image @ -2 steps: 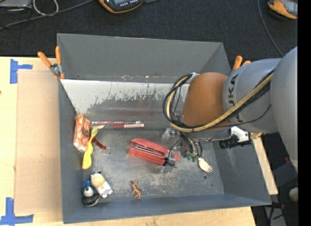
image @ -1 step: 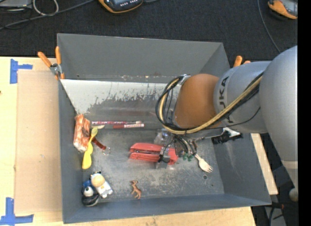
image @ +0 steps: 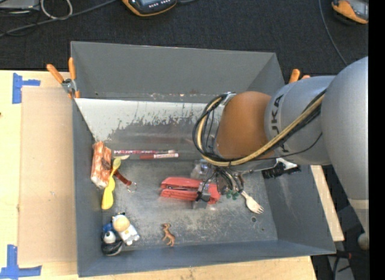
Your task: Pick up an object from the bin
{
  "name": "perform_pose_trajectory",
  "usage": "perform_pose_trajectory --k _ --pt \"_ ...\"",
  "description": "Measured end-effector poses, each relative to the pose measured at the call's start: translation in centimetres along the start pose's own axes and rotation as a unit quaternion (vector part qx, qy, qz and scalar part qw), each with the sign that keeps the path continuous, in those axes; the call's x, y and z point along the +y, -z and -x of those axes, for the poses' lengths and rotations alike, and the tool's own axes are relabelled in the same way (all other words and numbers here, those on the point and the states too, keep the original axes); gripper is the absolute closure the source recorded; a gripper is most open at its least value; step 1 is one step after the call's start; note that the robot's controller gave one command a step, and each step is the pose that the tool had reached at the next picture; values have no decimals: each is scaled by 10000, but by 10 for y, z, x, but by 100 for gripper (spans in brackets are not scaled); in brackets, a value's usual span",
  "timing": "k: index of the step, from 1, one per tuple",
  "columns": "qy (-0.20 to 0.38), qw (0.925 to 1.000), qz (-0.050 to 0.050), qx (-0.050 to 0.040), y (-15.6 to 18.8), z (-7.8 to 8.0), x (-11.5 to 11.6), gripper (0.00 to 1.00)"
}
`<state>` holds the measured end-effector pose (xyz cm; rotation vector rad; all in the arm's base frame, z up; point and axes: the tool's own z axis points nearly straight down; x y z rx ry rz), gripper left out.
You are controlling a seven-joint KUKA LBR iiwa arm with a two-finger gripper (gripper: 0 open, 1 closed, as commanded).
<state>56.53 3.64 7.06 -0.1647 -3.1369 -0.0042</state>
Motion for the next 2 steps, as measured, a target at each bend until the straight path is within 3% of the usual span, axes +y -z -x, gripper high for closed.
perform_pose_trajectory --k 1,2 --pt "-31 10000 -9 48 55 -8 -13 100" --pt "201 9998 -8 48 146 2 -2 100"
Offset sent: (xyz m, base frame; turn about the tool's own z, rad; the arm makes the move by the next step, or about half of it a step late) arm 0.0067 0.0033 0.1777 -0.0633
